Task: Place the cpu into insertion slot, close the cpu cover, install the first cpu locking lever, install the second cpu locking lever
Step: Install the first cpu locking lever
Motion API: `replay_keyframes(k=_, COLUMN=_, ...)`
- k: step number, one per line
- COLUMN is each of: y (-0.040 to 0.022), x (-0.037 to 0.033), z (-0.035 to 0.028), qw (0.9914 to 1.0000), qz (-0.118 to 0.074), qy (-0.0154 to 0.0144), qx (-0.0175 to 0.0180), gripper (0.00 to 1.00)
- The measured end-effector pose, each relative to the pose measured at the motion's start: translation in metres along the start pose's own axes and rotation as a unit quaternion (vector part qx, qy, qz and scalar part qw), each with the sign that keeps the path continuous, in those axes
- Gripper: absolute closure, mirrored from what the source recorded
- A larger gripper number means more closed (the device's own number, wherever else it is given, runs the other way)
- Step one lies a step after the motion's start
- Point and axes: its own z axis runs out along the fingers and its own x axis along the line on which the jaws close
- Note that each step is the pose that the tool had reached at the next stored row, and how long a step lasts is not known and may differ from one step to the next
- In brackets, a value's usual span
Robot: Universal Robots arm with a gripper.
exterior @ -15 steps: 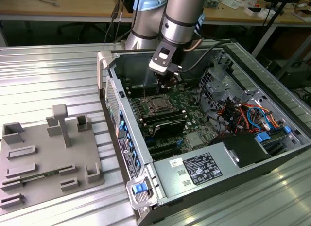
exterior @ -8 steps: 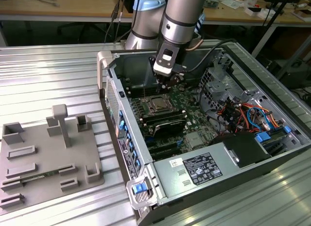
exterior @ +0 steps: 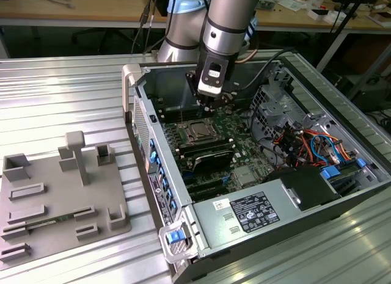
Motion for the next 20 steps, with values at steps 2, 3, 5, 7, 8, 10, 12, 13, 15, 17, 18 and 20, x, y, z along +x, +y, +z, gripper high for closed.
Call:
replay_keyframes(k=2, y=-0.0001, x=-0.0001, z=0.0000, qw=0.99988, qz=-0.015, qy=-0.0003, qx=-0.0006, gripper=0.89)
replay_keyframes(k=3, y=-0.0001, x=-0.0001, z=-0.0001, qw=0.99976, qz=-0.022, qy=-0.0004, qx=-0.0008, gripper=0.89)
replay_keyframes(k=5, y=-0.0001, x=-0.0001, z=0.0000, qw=0.99927, qz=-0.038, qy=-0.0006, qx=-0.0015, gripper=0.89)
replay_keyframes(k=7, y=-0.0003, x=-0.0002, z=0.0000, qw=0.99867, qz=-0.052, qy=-0.0009, qx=-0.0020, gripper=0.89)
replay_keyframes(k=8, y=-0.0007, x=-0.0003, z=0.0000, qw=0.99842, qz=-0.056, qy=-0.0009, qx=-0.0022, gripper=0.89)
replay_keyframes(k=10, y=-0.0009, x=-0.0002, z=0.0001, qw=0.99830, qz=-0.058, qy=-0.0010, qx=-0.0023, gripper=0.89)
replay_keyframes(k=12, y=-0.0015, x=0.0001, z=0.0003, qw=0.99747, qz=-0.071, qy=-0.0012, qx=-0.0027, gripper=0.89)
replay_keyframes(k=13, y=-0.0015, x=0.0000, z=0.0006, qw=0.99638, qz=-0.085, qy=-0.0014, qx=-0.0032, gripper=0.89)
replay_keyframes(k=15, y=-0.0015, x=0.0001, z=0.0012, qw=0.99479, qz=-0.102, qy=-0.0016, qx=-0.0037, gripper=0.89)
replay_keyframes(k=17, y=-0.0015, x=0.0001, z=0.0021, qw=0.99202, qz=-0.126, qy=-0.0020, qx=-0.0046, gripper=0.89)
replay_keyframes(k=18, y=-0.0015, x=0.0001, z=0.0024, qw=0.99089, qz=-0.135, qy=-0.0021, qx=-0.0049, gripper=0.89)
replay_keyframes(k=20, y=-0.0015, x=0.0002, z=0.0027, qw=0.98718, qz=-0.159, qy=-0.0032, qx=-0.0067, gripper=0.89)
